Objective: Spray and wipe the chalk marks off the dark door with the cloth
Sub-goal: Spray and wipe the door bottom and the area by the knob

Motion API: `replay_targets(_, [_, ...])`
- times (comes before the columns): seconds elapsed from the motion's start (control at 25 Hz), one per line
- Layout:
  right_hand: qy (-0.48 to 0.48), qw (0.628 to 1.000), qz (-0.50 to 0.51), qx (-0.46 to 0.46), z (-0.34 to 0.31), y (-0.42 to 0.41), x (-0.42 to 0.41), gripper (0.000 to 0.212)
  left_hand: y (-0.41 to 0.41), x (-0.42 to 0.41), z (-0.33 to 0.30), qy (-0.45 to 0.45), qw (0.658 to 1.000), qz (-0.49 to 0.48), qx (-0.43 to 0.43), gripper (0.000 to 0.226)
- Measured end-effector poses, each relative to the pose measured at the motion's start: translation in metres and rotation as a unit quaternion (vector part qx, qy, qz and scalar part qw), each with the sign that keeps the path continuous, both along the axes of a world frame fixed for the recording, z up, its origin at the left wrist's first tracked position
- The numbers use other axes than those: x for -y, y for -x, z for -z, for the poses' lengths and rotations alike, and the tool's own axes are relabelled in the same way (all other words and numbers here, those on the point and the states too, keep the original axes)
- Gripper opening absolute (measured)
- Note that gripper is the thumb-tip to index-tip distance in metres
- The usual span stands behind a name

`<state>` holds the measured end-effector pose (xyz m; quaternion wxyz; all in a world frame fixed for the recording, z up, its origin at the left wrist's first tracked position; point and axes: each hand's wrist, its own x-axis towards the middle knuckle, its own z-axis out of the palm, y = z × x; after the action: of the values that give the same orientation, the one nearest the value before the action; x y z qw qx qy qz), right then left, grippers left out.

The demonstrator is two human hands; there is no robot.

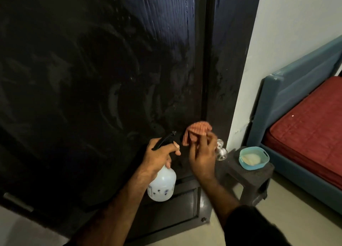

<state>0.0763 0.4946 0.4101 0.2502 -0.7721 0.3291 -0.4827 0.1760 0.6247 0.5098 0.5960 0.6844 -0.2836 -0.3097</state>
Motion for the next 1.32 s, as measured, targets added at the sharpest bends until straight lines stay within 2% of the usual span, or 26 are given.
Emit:
replay_targets(0.08, [-0.168, 0.985, 0.008, -0.031, 0.046, 0.0, -0.018, 0.051, -0.006, -0.002, 0.001, -0.007, 1.0, -0.005, -0.013, 0.009])
replay_targets(0.12, [-0.221, 0.975, 0.009, -0.035, 0.053, -0.001, -0.02, 0.048, -0.007, -0.003, 0.001, -0.01, 1.0, -0.008, -0.015, 0.008])
replay_targets(0.16, [-0.233, 0.972, 0.002, -0.024, 0.044, -0.002, -0.02, 0.046, -0.009, -0.004, -0.002, -0.013, 1.0, -0.012, -0.011, 0.008])
replay_targets(0.28, [-0.095, 0.993, -0.028, 0.061, -0.028, -0.013, -0.006, 0.043, -0.014, -0.006, -0.017, -0.015, 0.999, -0.029, 0.017, 0.016])
replay_targets(0.4, [0.07, 0.984, -0.105, 0.125, -0.151, -0.023, 0.017, 0.042, -0.016, -0.004, -0.052, 0.01, 0.999, -0.038, 0.03, 0.023])
replay_targets(0.48, [0.214, 0.967, -0.097, 0.099, -0.207, -0.032, 0.038, 0.043, -0.021, -0.003, -0.083, 0.054, 0.997, -0.05, 0.028, 0.02])
replay_targets(0.56, [0.319, 0.944, -0.07, 0.036, -0.212, -0.043, 0.053, 0.044, -0.028, -0.002, -0.108, 0.107, 0.992, -0.063, 0.033, 0.018])
replay_targets(0.6, [0.381, 0.921, -0.088, -0.004, -0.198, -0.046, 0.06, 0.047, -0.031, -0.001, -0.117, 0.125, 0.989, -0.071, 0.038, 0.018])
replay_targets(0.68, [0.521, 0.834, -0.155, -0.093, -0.161, -0.039, 0.082, 0.053, -0.033, 0.002, -0.128, 0.139, 0.984, -0.099, 0.043, 0.019])
replay_targets(0.72, [0.572, 0.798, -0.157, -0.11, -0.153, -0.036, 0.102, 0.054, -0.031, 0.004, -0.132, 0.139, 0.983, -0.112, 0.043, 0.02])
replay_targets(0.76, [0.572, 0.804, -0.136, -0.087, -0.152, -0.038, 0.12, 0.053, -0.028, 0.007, -0.135, 0.138, 0.982, -0.122, 0.046, 0.02])
replay_targets(0.84, [0.4, 0.913, -0.081, 0.03, -0.174, -0.049, 0.128, 0.051, -0.022, 0.015, -0.142, 0.145, 0.978, -0.147, 0.04, 0.021])
replay_targets(0.88, [0.352, 0.931, -0.074, 0.064, -0.188, -0.057, 0.124, 0.053, -0.018, 0.02, -0.147, 0.159, 0.974, -0.16, 0.032, 0.021])
replay_targets(0.92, [0.402, 0.909, -0.096, 0.046, -0.194, -0.063, 0.115, 0.058, -0.014, 0.023, -0.151, 0.175, 0.969, -0.172, 0.023, 0.02])
replay_targets(0.96, [0.524, 0.839, -0.146, -0.001, -0.195, -0.064, 0.114, 0.066, -0.011, 0.025, -0.156, 0.189, 0.965, -0.179, 0.016, 0.019])
replay_targets(1.0, [0.634, 0.749, -0.182, -0.052, -0.198, -0.062, 0.129, 0.074, -0.009, 0.026, -0.16, 0.197, 0.963, -0.183, 0.014, 0.019])
replay_targets(1.04, [0.678, 0.705, -0.198, -0.063, -0.212, -0.061, 0.149, 0.077, -0.006, 0.027, -0.165, 0.197, 0.963, -0.185, 0.017, 0.02])
replay_targets(1.08, [0.657, 0.73, -0.187, -0.03, -0.226, -0.062, 0.167, 0.074, -0.004, 0.028, -0.171, 0.19, 0.963, -0.19, 0.026, 0.02])
replay_targets(1.16, [0.458, 0.871, -0.152, 0.094, -0.255, -0.069, 0.171, 0.062, -0.003, 0.031, -0.183, 0.173, 0.962, -0.204, 0.05, 0.019])
replay_targets(1.2, [0.408, 0.896, -0.137, 0.11, -0.269, -0.073, 0.158, 0.058, -0.003, 0.034, -0.19, 0.172, 0.96, -0.212, 0.058, 0.018])
replay_targets(1.24, [0.461, 0.871, -0.151, 0.077, -0.276, -0.079, 0.144, 0.06, -0.001, 0.038, -0.198, 0.176, 0.958, -0.219, 0.06, 0.017])
replay_targets(1.28, [0.58, 0.795, -0.177, 0.029, -0.28, -0.08, 0.136, 0.066, 0.001, 0.041, -0.208, 0.182, 0.956, -0.223, 0.061, 0.016])
replay_targets(1.32, [0.655, 0.732, -0.185, -0.004, -0.289, -0.077, 0.144, 0.071, 0.002, 0.043, -0.218, 0.186, 0.954, -0.225, 0.064, 0.015])
